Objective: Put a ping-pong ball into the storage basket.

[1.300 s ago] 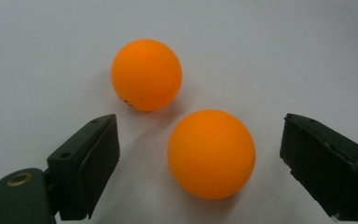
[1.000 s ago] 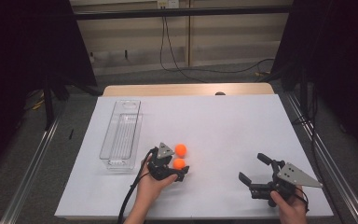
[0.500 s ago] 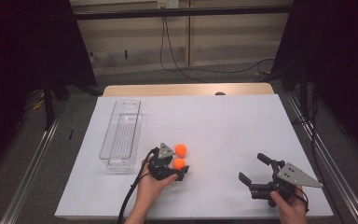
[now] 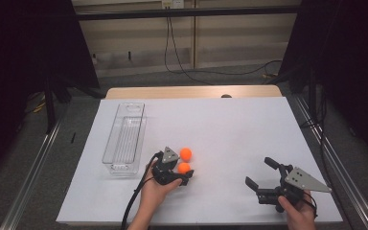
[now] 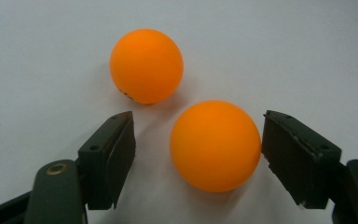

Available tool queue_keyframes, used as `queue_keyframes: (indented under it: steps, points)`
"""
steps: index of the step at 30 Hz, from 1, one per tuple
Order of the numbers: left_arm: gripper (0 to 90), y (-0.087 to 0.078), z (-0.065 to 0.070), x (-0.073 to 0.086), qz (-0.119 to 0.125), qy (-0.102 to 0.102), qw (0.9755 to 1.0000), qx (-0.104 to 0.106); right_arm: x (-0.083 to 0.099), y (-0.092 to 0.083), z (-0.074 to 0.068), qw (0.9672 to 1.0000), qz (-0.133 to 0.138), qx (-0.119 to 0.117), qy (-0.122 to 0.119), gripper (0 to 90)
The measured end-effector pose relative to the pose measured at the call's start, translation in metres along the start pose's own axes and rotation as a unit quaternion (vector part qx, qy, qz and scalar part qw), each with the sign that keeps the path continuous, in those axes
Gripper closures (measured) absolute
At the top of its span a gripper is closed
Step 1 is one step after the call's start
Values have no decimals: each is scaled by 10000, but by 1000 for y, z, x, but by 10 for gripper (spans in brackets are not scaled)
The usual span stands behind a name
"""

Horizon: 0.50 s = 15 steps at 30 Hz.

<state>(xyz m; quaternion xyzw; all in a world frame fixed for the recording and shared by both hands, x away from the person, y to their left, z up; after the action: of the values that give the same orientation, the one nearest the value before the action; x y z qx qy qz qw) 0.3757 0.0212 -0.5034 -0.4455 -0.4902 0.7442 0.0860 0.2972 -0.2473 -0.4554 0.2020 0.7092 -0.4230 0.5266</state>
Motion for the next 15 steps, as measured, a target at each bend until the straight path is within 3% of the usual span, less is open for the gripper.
queue_keyframes:
  steps: [15]
  points:
    - [320,-1,-1,0,-7,29,10000,-11,0,1,0,10000,11,-9,-10,26]
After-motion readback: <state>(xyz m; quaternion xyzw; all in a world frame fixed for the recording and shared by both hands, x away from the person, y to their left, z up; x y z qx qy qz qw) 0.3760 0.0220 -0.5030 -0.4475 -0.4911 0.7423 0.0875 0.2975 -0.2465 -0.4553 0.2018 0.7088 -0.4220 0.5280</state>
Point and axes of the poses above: each handheld gripper's, and its own axes: y roughly forward along the jaws, x roughly out of its underside, z roughly to its right, the point moved 7 cm from there along y, roughly forward along the jaws, and after that the axes turned 13 degrees about -z, right-handed, at the moved point
